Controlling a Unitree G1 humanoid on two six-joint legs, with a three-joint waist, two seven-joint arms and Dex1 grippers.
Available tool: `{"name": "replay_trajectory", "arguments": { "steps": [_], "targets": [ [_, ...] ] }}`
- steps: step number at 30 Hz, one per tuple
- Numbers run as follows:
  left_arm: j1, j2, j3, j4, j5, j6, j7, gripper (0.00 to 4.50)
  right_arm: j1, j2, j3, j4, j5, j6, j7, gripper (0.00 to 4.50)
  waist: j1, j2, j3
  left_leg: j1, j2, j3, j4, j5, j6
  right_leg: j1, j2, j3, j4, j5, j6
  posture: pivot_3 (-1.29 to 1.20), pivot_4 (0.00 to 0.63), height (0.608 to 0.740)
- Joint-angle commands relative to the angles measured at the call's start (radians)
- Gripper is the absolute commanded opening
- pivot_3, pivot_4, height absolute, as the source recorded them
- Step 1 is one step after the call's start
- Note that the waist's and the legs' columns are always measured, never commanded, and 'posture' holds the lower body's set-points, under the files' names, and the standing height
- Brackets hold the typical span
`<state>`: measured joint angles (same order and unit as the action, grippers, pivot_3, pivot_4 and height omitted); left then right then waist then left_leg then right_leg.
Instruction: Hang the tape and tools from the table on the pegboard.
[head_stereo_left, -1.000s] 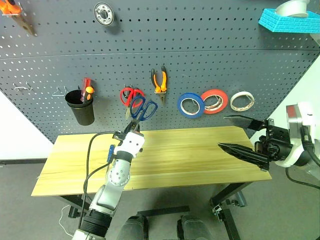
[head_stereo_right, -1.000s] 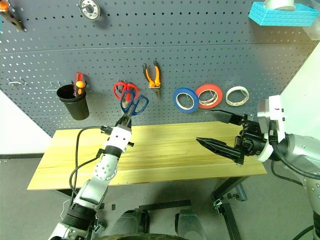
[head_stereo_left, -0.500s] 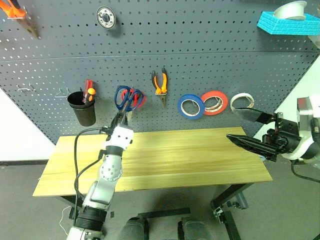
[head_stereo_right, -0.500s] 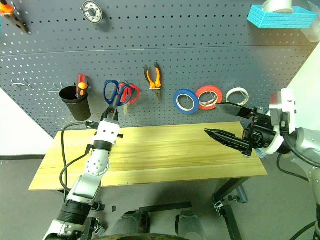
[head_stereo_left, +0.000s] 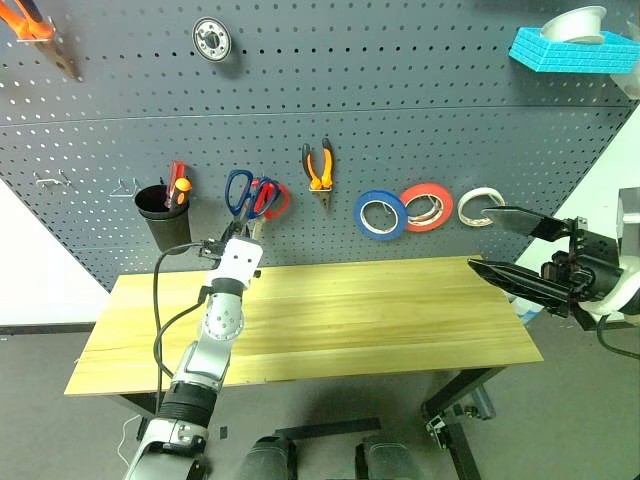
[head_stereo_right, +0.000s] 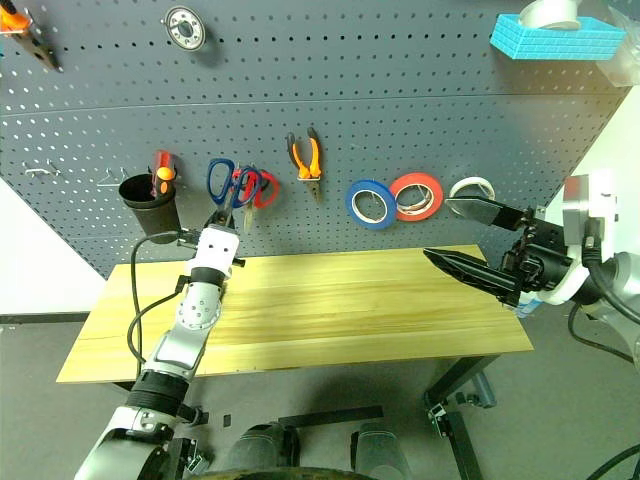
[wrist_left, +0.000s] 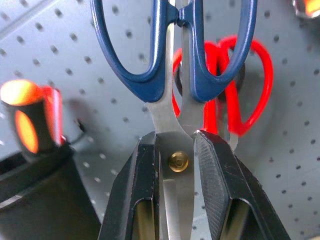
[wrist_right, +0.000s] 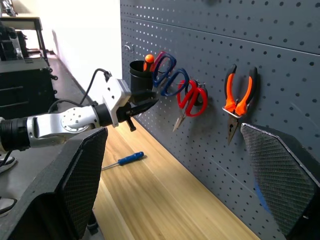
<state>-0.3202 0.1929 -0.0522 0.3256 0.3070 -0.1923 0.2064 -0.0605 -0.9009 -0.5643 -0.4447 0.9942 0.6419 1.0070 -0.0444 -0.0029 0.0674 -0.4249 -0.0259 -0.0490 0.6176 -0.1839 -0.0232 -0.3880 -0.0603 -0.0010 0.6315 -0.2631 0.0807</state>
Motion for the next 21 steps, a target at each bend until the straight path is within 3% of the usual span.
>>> {"name": "replay_trajectory", "arguments": {
  "steps": [1,5,8,21],
  "targets": [
    [-0.05,-0.004,0.032,0.035,-0.043,-0.023,-0.003,0.74,-0.008,-0.02,-0.039,-0.006,0.003,-0.013,-0.003,4.5,0.0,0.0,-0.001,0.0,0.0,0.0,0.0,0.0,0.0,0.0,0.0,0.0,0.0,0.0,0.0,-0.18,0.0,0.717],
    [-0.076,-0.007,0.03,0.099,-0.065,-0.039,-0.023,0.69,-0.007,-0.022,-0.04,-0.006,0.0,-0.012,-0.006,4.5,0.0,0.0,-0.002,0.0,0.0,0.0,0.0,0.0,0.0,0.0,0.0,0.0,0.0,0.0,0.0,-0.18,0.0,0.717],
    [-0.084,-0.009,0.026,0.098,-0.071,-0.051,-0.035,0.01,-0.002,-0.023,-0.039,-0.007,-0.006,-0.012,-0.008,4.5,-0.001,0.0,-0.002,0.0,0.0,0.0,0.001,0.0,0.0,0.0,0.0,0.0,0.0,0.0,0.0,-0.19,0.0,0.717],
    [-0.033,-0.037,-0.024,-0.028,-0.077,-0.052,-0.118,0.01,0.012,-0.008,-0.016,-0.005,-0.036,-0.023,-0.008,4.5,-0.001,0.001,-0.008,0.0,0.0,0.0,0.001,0.0,0.0,0.0,0.0,0.001,0.001,0.0,0.0,-0.18,0.0,0.717]
  ]
}}
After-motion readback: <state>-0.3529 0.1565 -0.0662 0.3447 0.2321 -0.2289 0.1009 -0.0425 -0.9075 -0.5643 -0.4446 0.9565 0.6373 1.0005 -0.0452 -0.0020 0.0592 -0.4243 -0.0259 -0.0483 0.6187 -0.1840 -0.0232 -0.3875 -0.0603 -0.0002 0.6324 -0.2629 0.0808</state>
